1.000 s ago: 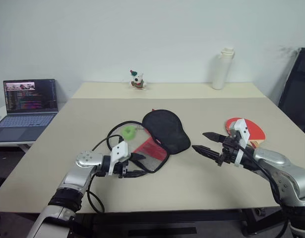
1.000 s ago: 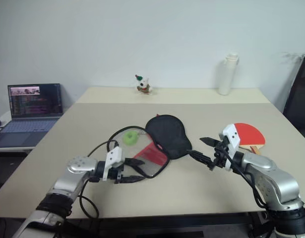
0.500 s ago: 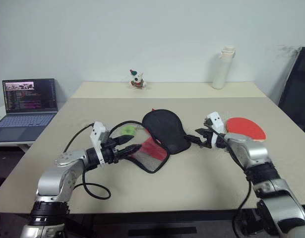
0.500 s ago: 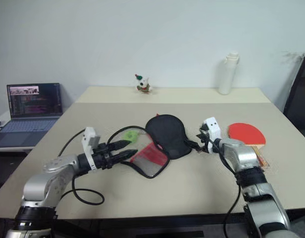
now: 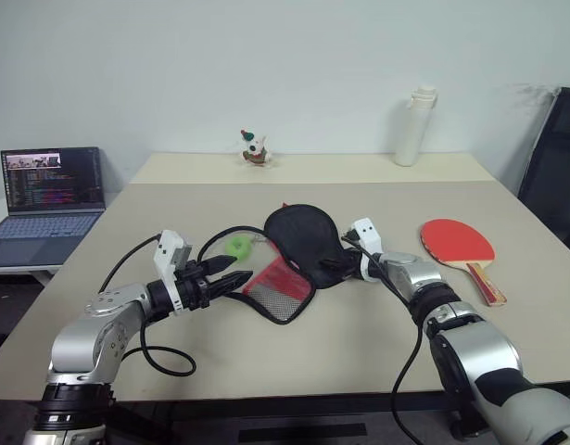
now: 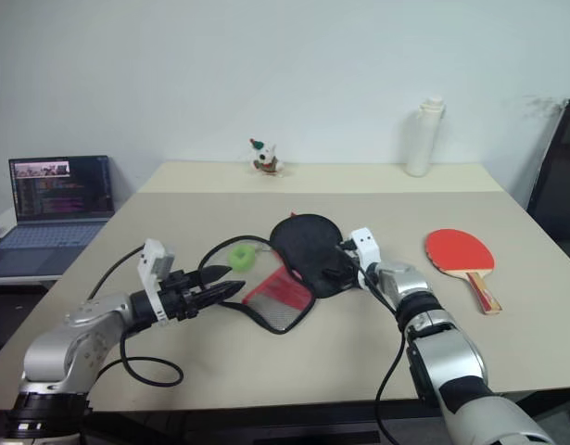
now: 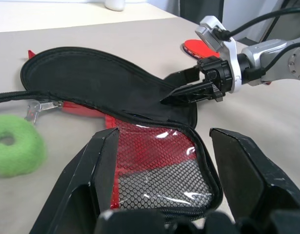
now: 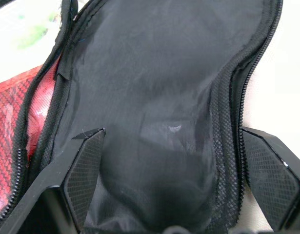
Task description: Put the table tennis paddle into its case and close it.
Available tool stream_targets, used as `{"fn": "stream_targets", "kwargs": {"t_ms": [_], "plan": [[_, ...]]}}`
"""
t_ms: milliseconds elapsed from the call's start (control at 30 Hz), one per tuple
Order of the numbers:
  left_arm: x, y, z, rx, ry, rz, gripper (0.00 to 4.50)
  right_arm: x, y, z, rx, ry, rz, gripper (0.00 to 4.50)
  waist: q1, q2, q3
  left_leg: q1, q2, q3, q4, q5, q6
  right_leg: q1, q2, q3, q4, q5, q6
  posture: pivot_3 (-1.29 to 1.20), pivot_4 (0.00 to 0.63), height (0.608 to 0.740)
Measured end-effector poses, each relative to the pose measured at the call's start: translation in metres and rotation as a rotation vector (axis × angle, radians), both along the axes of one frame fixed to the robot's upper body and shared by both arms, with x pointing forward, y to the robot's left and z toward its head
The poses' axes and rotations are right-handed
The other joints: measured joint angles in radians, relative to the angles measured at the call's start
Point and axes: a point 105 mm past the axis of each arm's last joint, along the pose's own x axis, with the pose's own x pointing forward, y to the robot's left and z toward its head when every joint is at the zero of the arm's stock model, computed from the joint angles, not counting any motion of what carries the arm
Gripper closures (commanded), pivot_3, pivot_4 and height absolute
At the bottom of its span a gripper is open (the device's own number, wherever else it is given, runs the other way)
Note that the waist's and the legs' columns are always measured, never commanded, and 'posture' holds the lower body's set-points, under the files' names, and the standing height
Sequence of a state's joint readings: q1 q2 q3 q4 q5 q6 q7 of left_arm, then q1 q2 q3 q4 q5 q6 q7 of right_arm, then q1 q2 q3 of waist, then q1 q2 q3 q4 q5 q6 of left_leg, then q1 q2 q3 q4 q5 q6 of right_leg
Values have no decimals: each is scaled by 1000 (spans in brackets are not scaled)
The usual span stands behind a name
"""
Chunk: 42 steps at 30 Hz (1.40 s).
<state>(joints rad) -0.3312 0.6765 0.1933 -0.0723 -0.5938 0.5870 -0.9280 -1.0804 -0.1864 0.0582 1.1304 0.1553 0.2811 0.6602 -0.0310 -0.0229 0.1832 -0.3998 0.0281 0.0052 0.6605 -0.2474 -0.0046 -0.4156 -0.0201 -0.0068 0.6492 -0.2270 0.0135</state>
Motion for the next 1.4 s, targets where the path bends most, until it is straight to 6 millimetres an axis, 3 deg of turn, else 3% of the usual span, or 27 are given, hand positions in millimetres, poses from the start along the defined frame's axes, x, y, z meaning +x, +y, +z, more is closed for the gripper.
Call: {"fn": "stream_targets", "kwargs": {"t_ms": [67, 333, 433, 700, 867, 967, 1067, 1267, 1400], "plan": [[-4, -1, 4, 10, -8, -28, 1257, -1, 2, 0, 13, 8, 6, 604, -1, 0, 0, 0, 0, 0, 0, 0, 0, 0, 0, 0, 0, 0, 0, 0, 150, 740], [-9, 7, 20, 55, -73, -88, 1257, -2, 2, -5, 36, 43, -10, 3550, -1, 0, 0, 0, 0, 0, 0, 0, 0, -1, 0, 0, 0, 0, -1, 0, 150, 740], [-7, 6, 27, 56, -98, -92, 1257, -2, 6, -6, 42, 46, -12, 4468, -1, 0, 0, 0, 0, 1, 0, 0, 0, -1, 0, 0, 0, 0, -1, 0, 150, 740], [-6, 4, 29, 62, -115, -101, 1257, 4, 14, 3, 68, 18, -75, 4468, -2, 1, 0, -1, 0, 2, -1, 0, 0, -3, 0, 1, 2, 0, -1, 0, 150, 740], [-9, -5, 24, 77, -98, -161, 1257, 25, 0, 47, 196, -79, -276, 4468, 0, 1, 1, -2, 0, 2, -1, 0, 0, -4, 0, 2, 3, 0, -1, 0, 150, 740], [-10, -10, 21, 91, -96, -197, 1257, 30, -17, 62, 263, -79, -385, 4468, 3, 1, 1, -2, -1, 2, -1, 0, 0, -4, 0, 2, 2, 0, -1, 0, 150, 740], [-11, -14, 24, 100, -109, -225, 1257, 28, -42, 53, 284, -34, -495, 4468, 5, 1, 1, -3, -1, 2, -1, 0, 0, -4, -1, 2, 2, 0, -1, 0, 150, 740], [-9, -26, 25, 137, -122, -310, 1257, -1, -86, 8, 301, 135, -712, 4468, 3, 1, 1, -3, -1, 2, -1, 0, 0, -6, 0, 2, 3, 0, -1, 0, 150, 740], [-10, -33, 27, 158, -131, -376, 1257, -22, -92, 2, 335, 192, -785, 4468, -1, 1, 1, -3, 0, 3, -1, 0, 0, -6, 1, 3, 3, -1, 0, 0, 150, 740]]}}
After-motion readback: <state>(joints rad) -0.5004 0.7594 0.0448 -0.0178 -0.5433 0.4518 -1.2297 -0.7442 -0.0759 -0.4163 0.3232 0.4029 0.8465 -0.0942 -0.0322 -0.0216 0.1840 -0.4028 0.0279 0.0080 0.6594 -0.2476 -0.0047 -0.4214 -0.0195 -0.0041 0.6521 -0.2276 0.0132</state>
